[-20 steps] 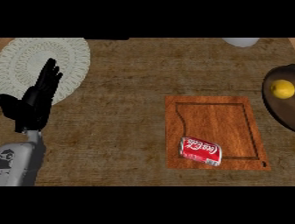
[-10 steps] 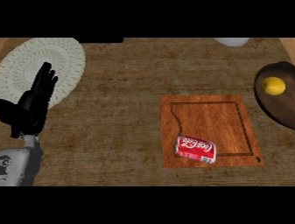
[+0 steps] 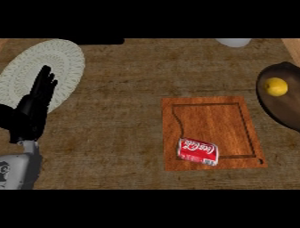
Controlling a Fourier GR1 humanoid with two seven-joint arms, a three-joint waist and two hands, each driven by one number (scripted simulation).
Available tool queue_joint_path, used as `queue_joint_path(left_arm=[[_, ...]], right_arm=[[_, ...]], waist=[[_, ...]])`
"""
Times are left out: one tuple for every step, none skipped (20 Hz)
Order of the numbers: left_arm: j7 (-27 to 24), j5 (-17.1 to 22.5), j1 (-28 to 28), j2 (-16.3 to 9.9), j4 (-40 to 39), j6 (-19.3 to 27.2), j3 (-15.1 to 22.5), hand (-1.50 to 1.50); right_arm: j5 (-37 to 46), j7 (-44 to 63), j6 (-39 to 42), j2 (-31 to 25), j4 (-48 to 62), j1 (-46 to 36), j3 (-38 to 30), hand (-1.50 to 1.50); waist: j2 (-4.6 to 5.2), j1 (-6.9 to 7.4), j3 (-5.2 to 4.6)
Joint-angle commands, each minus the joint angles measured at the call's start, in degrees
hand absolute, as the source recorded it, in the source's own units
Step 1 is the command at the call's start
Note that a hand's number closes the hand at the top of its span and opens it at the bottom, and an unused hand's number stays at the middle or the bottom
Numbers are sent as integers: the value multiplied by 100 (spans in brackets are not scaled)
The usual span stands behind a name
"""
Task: Pick the lemon from the cutting board and place it in the pan
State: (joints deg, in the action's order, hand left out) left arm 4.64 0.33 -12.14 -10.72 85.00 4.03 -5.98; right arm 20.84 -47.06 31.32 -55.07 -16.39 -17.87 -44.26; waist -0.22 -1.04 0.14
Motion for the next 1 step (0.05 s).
queue_joint_path(left_arm=[[-232,-227,161,252,62,225,194,0]], right_arm=[[-142,-1128,1267,23,-180,487,89,-150]], waist=[[-10,-32,-7]])
